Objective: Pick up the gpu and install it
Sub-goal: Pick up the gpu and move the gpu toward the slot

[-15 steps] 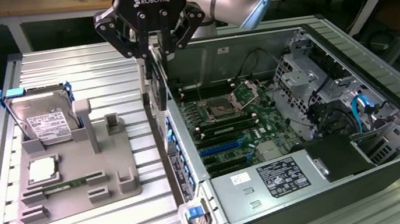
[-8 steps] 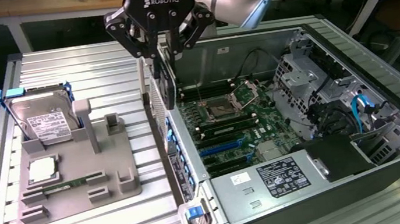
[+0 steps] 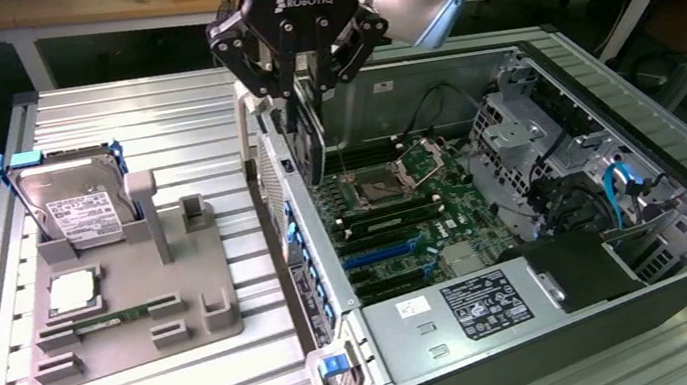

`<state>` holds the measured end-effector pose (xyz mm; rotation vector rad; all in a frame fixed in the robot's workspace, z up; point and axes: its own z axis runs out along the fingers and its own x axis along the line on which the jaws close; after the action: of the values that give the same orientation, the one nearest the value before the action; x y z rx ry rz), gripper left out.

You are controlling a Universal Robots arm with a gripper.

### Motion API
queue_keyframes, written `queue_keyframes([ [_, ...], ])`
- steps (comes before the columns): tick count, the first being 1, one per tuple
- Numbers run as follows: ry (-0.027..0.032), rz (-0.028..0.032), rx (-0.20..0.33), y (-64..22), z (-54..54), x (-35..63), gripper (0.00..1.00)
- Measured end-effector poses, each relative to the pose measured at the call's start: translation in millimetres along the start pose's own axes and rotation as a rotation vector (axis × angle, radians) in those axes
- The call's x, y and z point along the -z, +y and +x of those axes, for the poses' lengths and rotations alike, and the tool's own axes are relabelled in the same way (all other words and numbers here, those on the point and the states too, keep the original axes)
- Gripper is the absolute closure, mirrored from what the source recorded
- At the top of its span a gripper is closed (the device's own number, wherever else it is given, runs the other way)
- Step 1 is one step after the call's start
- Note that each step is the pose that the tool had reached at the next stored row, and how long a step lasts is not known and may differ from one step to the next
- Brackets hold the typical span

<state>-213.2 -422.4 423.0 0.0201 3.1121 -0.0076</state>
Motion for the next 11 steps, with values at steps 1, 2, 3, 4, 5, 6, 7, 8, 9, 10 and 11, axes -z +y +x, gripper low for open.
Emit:
queue_keyframes([
  [1,-0.0001,-0.0001,0.0,0.0,-3.3,-0.2,0.73],
  [2,-0.0001,-0.0001,0.0,0.1,-7.4,-0.4,0.73],
  [3,0.0,0.0,0.0,0.2,-12.1,-0.6,0.73],
  [4,-0.0001,-0.0001,0.0,0.2,-16.6,-0.9,0.73],
  [5,-0.0001,0.0,0.0,0.3,-20.6,-1.0,0.73],
  [6,0.0,0.0,0.0,0.3,-26.5,-1.3,0.73],
  [7,-0.0001,0.0,0.0,0.4,-31.8,-1.5,0.73],
  [8,-0.0001,-0.0001,0.0,0.5,-36.2,-1.8,0.73],
  [9,0.0,0.0,0.0,0.6,-43.2,-2.0,0.73],
  [10,-0.0001,0.0,0.0,0.6,-47.6,-2.3,0.73],
  [11,-0.0001,0.0,0.0,0.7,-52.2,-2.5,0.73],
])
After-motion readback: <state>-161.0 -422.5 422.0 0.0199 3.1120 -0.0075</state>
